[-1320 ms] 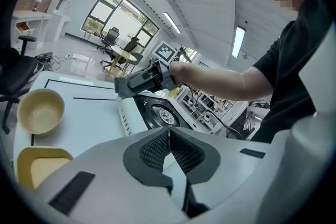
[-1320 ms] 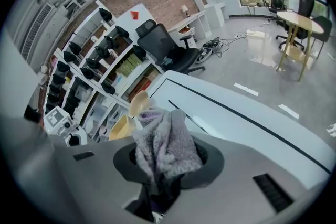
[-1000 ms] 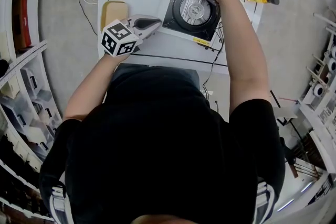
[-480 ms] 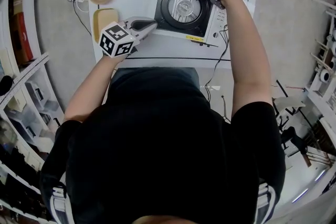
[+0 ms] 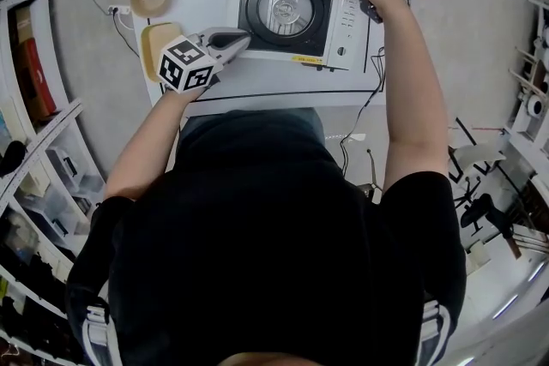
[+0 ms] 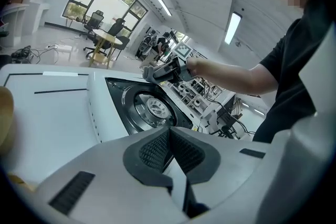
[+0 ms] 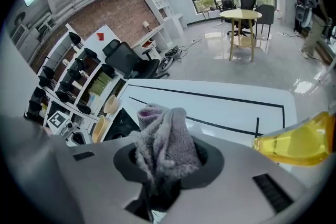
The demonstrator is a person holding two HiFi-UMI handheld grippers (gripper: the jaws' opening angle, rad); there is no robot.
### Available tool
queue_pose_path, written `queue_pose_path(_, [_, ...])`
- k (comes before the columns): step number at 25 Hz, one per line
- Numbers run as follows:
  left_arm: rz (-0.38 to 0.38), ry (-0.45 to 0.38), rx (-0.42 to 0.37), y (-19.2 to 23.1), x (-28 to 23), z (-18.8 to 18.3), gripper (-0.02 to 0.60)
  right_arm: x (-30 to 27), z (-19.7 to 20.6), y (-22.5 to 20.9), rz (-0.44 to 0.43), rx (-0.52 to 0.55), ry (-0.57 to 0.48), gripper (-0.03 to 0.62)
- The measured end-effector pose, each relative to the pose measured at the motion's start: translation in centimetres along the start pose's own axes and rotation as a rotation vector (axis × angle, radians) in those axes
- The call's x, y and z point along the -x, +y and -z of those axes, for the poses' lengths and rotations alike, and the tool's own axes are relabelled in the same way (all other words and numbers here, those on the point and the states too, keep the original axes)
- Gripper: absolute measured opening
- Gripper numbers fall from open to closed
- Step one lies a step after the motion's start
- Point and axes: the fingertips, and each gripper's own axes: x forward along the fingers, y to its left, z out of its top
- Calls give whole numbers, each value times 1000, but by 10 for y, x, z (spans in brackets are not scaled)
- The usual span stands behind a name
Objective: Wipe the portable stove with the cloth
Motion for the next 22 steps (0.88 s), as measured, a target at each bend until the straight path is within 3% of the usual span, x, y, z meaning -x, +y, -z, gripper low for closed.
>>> queue_pose_path(6, [6, 2, -2, 1, -5, -1, 25, 21, 16, -23, 58, 10, 9, 114])
queue_pose_path(13, [-7, 19, -26, 3, -6, -2, 25, 39, 21, -32, 184, 136, 46, 114])
queue_pose_path(18, [-19, 14, -31, 7, -2, -6, 25, 58, 14, -32, 370, 332, 45, 112])
queue_pose_path(22, [-20, 20, -32, 5, -2, -2, 25, 67, 13, -36, 587, 596, 95, 112])
